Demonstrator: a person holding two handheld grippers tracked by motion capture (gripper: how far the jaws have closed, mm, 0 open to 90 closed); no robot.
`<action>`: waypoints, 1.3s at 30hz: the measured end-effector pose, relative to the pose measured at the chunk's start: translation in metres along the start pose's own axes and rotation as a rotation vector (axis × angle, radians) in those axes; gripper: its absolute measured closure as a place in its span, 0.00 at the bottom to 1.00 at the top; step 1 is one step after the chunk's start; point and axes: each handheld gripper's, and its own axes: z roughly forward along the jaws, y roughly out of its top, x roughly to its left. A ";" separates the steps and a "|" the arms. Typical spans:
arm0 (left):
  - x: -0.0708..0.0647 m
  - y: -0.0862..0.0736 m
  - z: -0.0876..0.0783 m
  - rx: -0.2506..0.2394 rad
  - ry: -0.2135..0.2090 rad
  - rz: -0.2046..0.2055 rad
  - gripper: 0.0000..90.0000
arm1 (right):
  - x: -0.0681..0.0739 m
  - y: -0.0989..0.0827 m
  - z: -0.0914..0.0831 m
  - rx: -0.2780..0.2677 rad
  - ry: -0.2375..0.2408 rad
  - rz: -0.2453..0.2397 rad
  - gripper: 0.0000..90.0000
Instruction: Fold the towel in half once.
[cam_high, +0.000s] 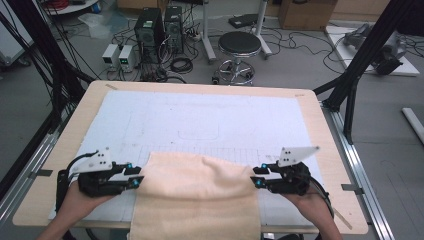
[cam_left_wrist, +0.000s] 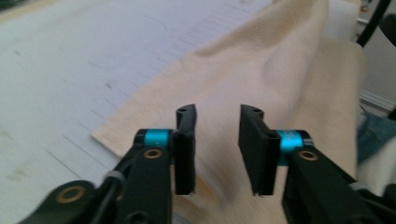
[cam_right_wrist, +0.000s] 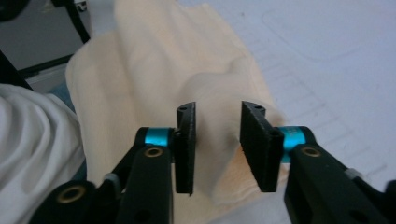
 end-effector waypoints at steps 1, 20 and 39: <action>0.001 -0.001 0.000 0.001 0.003 -0.008 0.69 | 0.001 -0.006 0.000 0.007 -0.025 0.019 0.67; 0.044 -0.011 0.078 0.196 0.051 -0.060 0.80 | -0.043 -0.016 0.079 0.199 -0.075 0.034 0.80; 0.025 0.010 0.044 0.072 0.068 -0.007 0.93 | -0.030 0.011 0.054 0.087 -0.089 -0.019 0.90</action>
